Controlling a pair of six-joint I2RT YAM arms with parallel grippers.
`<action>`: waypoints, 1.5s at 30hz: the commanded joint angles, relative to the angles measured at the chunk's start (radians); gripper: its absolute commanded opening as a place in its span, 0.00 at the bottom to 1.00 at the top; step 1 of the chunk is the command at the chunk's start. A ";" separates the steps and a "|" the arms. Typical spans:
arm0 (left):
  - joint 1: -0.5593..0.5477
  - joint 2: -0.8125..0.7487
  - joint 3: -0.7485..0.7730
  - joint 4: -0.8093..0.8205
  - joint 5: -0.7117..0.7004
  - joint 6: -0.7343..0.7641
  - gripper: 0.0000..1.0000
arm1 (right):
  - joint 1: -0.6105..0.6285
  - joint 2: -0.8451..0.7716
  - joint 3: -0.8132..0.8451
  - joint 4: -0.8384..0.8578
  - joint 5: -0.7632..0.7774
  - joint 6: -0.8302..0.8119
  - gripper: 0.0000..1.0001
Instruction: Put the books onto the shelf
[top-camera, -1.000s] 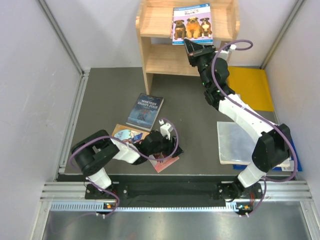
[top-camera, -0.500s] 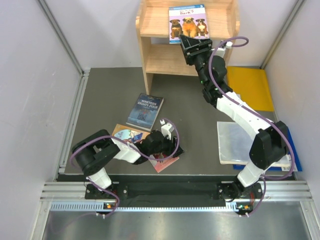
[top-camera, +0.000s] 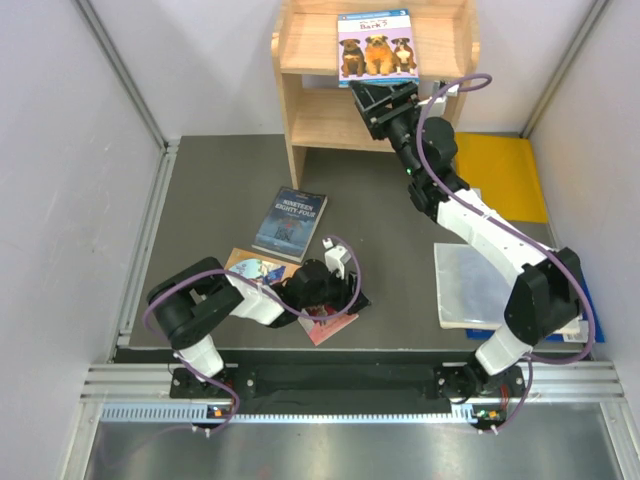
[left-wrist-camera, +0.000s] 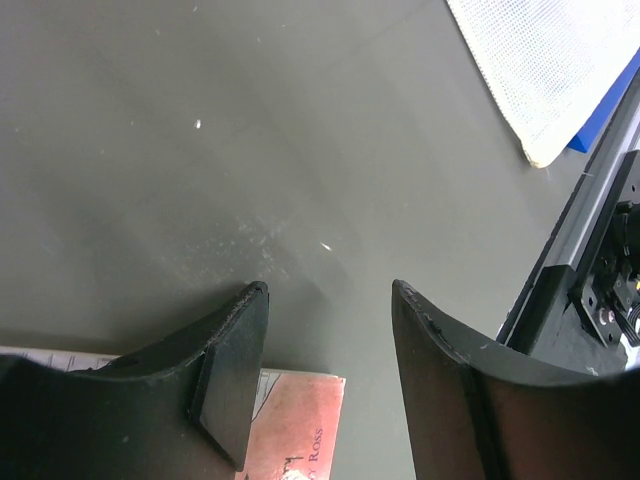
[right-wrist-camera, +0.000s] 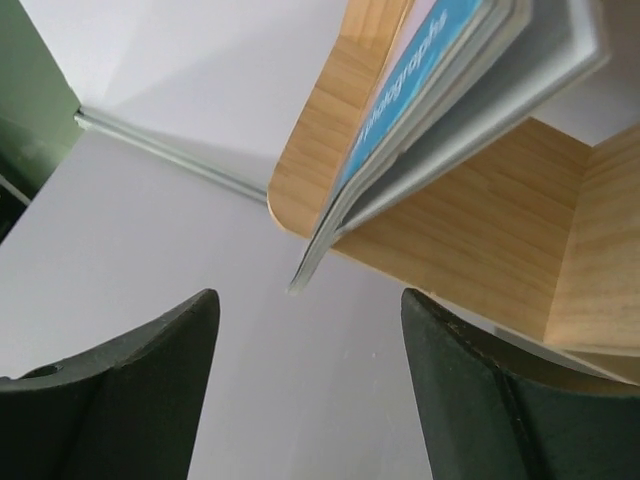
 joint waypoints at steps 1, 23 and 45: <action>-0.009 0.028 0.017 -0.001 0.017 0.015 0.58 | 0.016 -0.089 -0.049 0.002 -0.120 -0.081 0.72; -0.010 0.083 0.051 -0.010 0.040 0.024 0.58 | 0.019 0.129 0.581 -0.950 -0.181 -0.939 0.32; -0.010 0.094 0.061 -0.021 0.043 0.025 0.58 | 0.042 0.235 0.747 -0.951 0.002 -0.962 0.00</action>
